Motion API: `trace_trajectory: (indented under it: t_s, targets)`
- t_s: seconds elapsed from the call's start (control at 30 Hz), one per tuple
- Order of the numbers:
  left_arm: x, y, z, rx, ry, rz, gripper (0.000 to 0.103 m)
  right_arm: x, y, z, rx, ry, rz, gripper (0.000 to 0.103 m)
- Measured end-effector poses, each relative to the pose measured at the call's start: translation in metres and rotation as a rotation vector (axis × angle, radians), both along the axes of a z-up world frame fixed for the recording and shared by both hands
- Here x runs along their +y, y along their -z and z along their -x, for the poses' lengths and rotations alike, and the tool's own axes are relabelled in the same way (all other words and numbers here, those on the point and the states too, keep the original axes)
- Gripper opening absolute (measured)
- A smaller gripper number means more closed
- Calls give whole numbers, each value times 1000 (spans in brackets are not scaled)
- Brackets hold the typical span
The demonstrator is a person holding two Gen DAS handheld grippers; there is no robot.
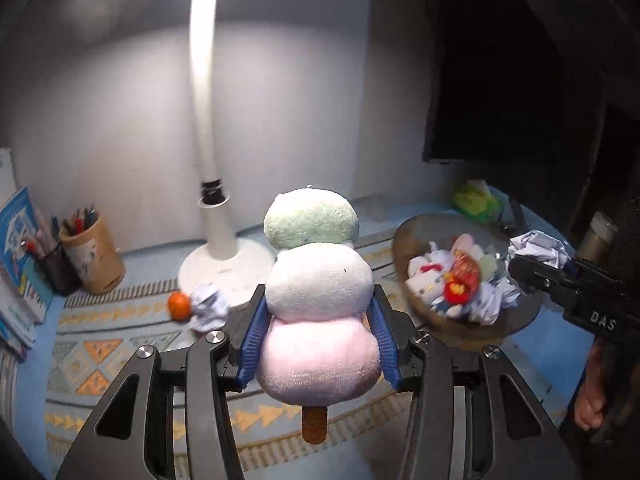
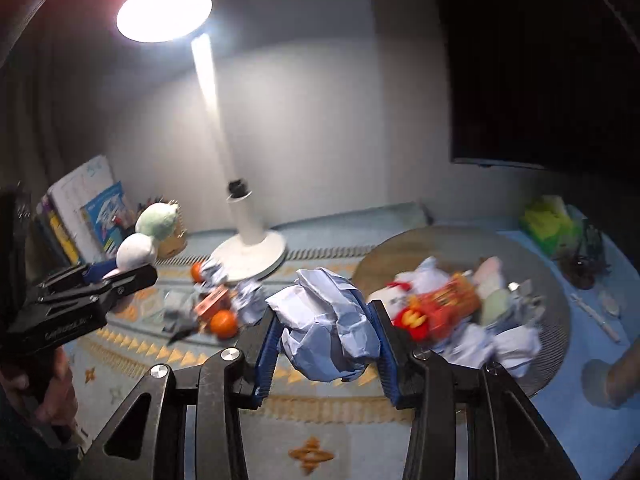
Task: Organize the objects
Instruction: 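Carry the stacked plush and paper ball over the amber bowl and open both tools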
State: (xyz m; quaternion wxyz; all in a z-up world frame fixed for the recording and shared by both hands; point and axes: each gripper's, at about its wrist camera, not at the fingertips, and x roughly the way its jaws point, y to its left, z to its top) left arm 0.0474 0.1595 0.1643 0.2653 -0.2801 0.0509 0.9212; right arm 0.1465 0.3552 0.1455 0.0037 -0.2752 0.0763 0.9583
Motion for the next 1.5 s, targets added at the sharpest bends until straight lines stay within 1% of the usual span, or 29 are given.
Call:
trace_trajectory:
  t_s: [0.03,0.07,0.13,0.17,0.2,0.27,0.3,0.37,0.4,0.47,0.63,0.7,0.8,0.9,0.93,0.97,1.0,1.03,1.07,1.13,1.2,1.3,1.33,1.4,1.5]
  targets:
    - [16,-4,4,-3,32,-12,45,21,-7,3,11,44,34,42]
    - [31,-7,9,-25,72,-34,45,41,-12,6,19,89,71,42]
    - [55,-11,19,-90,162,-110,45,77,-20,13,33,165,148,42]
    - [65,-11,23,-104,195,-136,45,92,-22,16,40,193,184,42]
    - [77,-10,27,-99,211,-139,45,106,-23,19,45,219,213,42]
    - [99,-5,38,-93,217,-117,45,128,-23,28,46,274,256,42]
    - [109,0,46,-110,222,-122,45,139,-22,33,47,299,278,42]
    - [125,11,61,-138,240,-158,45,158,-20,44,58,339,332,42]
    - [132,16,67,-142,248,-180,45,166,-19,49,68,357,350,42]
    - [145,28,77,-159,265,-191,45,176,-16,61,78,390,354,42]
    - [169,49,80,-118,299,-156,45,185,-1,89,83,391,351,42]
    - [172,56,80,-105,307,-146,45,184,6,96,79,385,346,42]
    - [173,66,83,-106,297,-125,45,183,16,101,79,384,338,42]
    - [176,74,85,-110,296,-104,45,182,22,108,59,385,312,42]
    - [177,78,86,-127,310,-104,49,181,23,110,51,374,302,43]
    - [177,80,86,-147,324,-108,63,180,25,112,47,363,301,50]
    - [177,82,86,-160,328,-114,73,180,26,112,48,359,306,65]
    - [174,82,85,-153,320,-126,86,181,28,111,54,361,311,72]
    - [172,80,82,-133,311,-132,86,182,28,113,53,366,309,75]
    - [168,74,78,-115,304,-121,86,184,28,109,69,374,320,75]
    - [160,68,76,-120,301,-142,86,185,24,103,99,366,339,75]
    - [143,59,69,-130,295,-165,86,180,16,94,114,347,348,75]
    - [138,56,68,-127,287,-166,86,175,12,91,116,332,336,75]
    - [128,48,47,-112,269,-159,86,164,6,83,120,316,292,75]
    - [95,36,34,-83,225,-155,86,147,-1,67,118,291,246,75]
